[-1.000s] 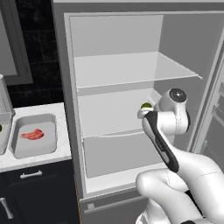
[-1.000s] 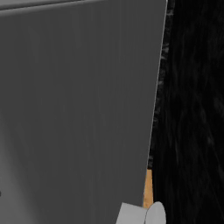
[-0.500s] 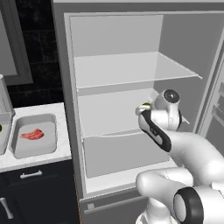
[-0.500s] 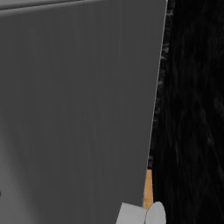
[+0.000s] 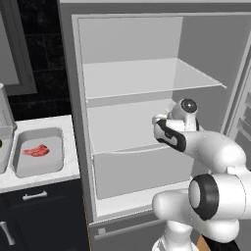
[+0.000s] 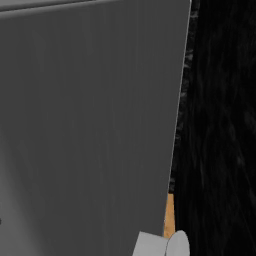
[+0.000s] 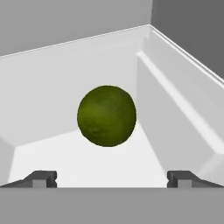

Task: Place one lime and one steak in each tupperware on the nearby counter, to pack two identical lunches.

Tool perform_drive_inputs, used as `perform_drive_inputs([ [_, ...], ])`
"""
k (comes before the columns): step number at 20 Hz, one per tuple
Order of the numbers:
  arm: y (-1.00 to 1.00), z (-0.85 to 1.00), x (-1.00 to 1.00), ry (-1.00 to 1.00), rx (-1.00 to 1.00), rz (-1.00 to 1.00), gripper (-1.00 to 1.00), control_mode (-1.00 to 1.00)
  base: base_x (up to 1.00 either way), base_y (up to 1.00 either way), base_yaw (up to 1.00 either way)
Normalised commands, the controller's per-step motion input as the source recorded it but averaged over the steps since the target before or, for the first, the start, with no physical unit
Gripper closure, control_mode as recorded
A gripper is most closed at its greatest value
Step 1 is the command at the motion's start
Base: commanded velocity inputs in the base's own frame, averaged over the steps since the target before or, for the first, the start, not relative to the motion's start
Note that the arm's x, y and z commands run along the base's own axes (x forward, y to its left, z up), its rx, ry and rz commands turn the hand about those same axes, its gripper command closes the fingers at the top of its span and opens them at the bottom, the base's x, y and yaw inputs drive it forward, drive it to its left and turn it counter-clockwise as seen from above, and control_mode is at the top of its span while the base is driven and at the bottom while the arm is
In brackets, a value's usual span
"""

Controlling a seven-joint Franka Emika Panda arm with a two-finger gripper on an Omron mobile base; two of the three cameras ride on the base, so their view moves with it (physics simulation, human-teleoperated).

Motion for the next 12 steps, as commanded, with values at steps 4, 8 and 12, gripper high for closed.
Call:
perform_drive_inputs([
  [4,-0.06,-0.18,0.39,-0.04,0.00,-0.02,-1.00,-1.00,0.00,0.00,0.00],
  [8,-0.02,-0.24,0.36,-0.04,0.00,-0.01,-1.00,-1.00,0.00,0.00,0.00],
  [12,0.00,-0.23,0.34,-0.04,0.00,-0.02,-1.00,-1.00,0.00,0.00,0.00],
])
